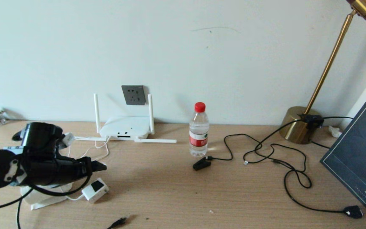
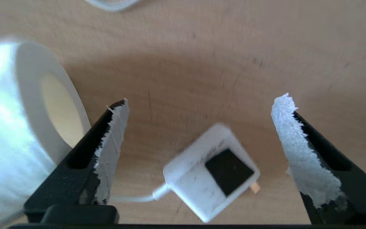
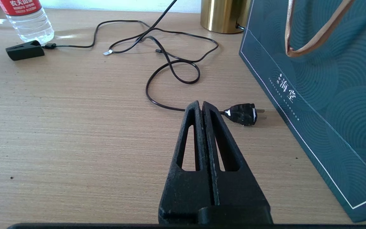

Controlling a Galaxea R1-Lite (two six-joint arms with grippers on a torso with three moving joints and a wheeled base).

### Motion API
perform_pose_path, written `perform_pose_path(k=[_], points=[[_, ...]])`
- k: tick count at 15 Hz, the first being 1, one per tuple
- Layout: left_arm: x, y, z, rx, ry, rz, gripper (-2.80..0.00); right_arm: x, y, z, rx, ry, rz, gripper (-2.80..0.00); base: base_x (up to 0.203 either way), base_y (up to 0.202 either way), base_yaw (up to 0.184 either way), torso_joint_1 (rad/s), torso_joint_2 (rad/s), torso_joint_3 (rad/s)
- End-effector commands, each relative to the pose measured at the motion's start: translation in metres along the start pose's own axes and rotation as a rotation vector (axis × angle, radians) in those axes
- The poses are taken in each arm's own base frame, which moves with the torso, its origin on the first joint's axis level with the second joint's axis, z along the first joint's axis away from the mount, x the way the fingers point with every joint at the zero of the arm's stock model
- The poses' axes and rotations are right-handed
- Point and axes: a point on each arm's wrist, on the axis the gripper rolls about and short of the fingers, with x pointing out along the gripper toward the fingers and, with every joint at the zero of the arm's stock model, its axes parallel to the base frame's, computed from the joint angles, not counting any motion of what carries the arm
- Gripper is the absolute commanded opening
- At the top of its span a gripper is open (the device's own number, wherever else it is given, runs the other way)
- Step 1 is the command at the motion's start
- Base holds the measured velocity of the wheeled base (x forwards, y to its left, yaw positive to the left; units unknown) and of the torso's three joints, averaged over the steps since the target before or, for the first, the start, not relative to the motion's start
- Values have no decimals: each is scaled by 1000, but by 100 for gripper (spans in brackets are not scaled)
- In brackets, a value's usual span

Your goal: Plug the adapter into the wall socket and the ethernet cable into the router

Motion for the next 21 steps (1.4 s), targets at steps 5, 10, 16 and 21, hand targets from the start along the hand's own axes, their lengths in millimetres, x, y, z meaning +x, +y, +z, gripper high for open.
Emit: perform_pose_path(k=[5, 10, 16, 21], points=[[5, -23, -15, 80, 69, 9, 0, 0, 0, 0, 0, 0, 0, -280, 0, 0, 0, 0, 0, 0], [3, -23, -12, 249, 51, -3, 0, 0, 0, 0, 0, 0, 0, -280, 0, 0, 0, 0, 0, 0], [-2, -23, -18, 400, 37, -58, 0, 0, 0, 0, 0, 0, 0, -280, 0, 0, 0, 0, 0, 0], [-6, -14, -28, 478, 49, -168, 0, 0, 0, 0, 0, 0, 0, -280, 0, 0, 0, 0, 0, 0]])
